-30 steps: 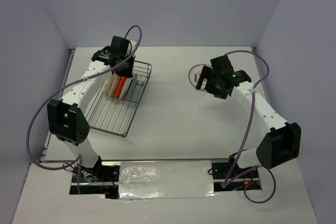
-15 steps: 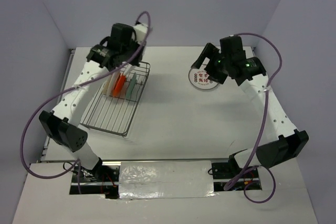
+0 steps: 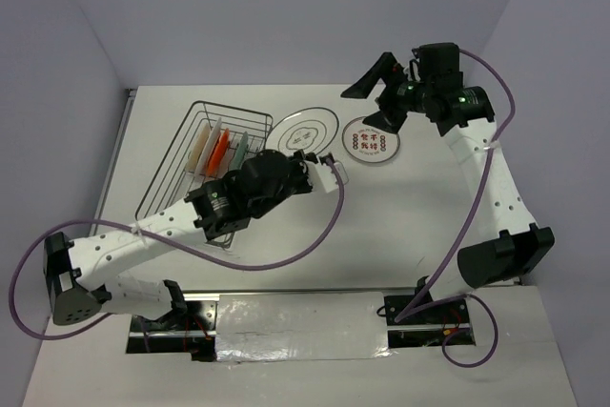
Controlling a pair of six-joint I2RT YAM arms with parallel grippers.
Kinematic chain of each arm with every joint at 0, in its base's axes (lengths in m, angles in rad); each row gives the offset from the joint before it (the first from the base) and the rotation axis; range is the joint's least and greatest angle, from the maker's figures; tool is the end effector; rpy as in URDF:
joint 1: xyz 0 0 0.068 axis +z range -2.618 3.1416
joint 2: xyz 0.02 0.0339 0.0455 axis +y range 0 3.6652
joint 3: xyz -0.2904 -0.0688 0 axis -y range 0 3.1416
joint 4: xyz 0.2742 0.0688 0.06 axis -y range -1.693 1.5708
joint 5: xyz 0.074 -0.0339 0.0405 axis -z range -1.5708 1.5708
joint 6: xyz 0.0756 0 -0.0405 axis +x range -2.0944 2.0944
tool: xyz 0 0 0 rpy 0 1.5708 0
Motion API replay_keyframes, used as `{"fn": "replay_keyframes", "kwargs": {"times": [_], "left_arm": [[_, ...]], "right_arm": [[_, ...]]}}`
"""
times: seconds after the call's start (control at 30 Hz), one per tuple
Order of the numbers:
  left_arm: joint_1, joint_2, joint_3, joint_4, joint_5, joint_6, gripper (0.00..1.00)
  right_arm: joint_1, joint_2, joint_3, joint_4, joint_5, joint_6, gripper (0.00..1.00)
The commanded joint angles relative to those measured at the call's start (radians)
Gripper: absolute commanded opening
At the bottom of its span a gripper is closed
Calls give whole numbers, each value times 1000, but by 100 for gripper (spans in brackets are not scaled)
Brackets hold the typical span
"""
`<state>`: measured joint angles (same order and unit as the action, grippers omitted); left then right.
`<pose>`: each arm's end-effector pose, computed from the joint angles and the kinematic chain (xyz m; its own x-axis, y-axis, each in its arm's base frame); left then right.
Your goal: Unload the plates from the dish rack
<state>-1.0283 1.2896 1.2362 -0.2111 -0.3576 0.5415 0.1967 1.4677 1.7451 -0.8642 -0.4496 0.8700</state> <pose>0.2066 -0.2914 0.3999 0.2079 0.5903 -0.7800 0.6076 0.5470 0.5759 0.3424 0.1017 0.4565 -0.7560 0.5513 -0.3530 0.0727 0.6066 0.7916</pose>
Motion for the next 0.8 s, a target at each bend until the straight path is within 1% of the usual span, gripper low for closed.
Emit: {"fn": "replay_keyframes", "kwargs": {"times": [0.0,0.03,0.07,0.17,0.2,0.23,0.3,0.33,0.37,0.4,0.43,0.47,0.5,0.53,0.57,0.6,0.63,0.67,0.7,0.73,0.77], "left_arm": [[-55,-61,-27,308,-83,161,0],[-64,-52,-21,280,-72,163,0],[-68,-47,-8,263,-64,164,0],[-91,-35,-3,236,-55,173,0],[-96,-32,-6,234,-58,175,0],[-105,-27,-7,239,-72,178,0],[-110,-19,-7,242,-83,176,0],[-110,-10,-4,245,-92,172,0],[-110,-4,-3,251,-127,170,10],[-110,5,0,251,-147,167,23],[-110,20,3,246,-170,163,39],[-110,30,8,251,-202,141,91],[-108,46,15,234,-263,121,100],[-105,56,49,204,-283,65,99],[-96,65,71,106,-296,26,100],[-66,77,91,58,-320,-24,100],[-44,80,139,8,-325,-141,99],[11,77,164,-86,-322,-203,99],[46,71,184,-129,-310,-274,99],[83,65,222,-169,-298,-410,100],[123,56,244,-209,-290,-475,99]], "right_arm": [[40,-3,-34,8,-57,-29,97],[53,-9,-60,25,-61,-17,97],[59,-20,-118,74,-98,-6,96],[89,-4,-171,138,-156,18,86],[95,5,-168,137,-159,14,80],[105,14,-150,116,-153,-2,67],[109,19,-144,108,-120,-19,50],[109,13,-151,113,-107,-22,24],[107,5,-156,120,-92,-23,10],[106,-3,-157,120,-60,-29,0],[101,-4,-165,122,-51,-34,0],[86,-4,-173,142,-44,-42,0],[69,-4,-185,155,-22,-58,0],[52,-9,-228,174,-12,-68,0],[-4,-9,-261,257,-8,-78,0],[-38,-10,-297,311,5,-110,0],[-74,2,-356,397,18,-130,1],[-139,14,-383,439,28,-175,1],[-169,29,-401,479,37,-192,1],[-189,73,-418,526,81,-209,0],[-224,104,-417,546,94,-226,0]]}}
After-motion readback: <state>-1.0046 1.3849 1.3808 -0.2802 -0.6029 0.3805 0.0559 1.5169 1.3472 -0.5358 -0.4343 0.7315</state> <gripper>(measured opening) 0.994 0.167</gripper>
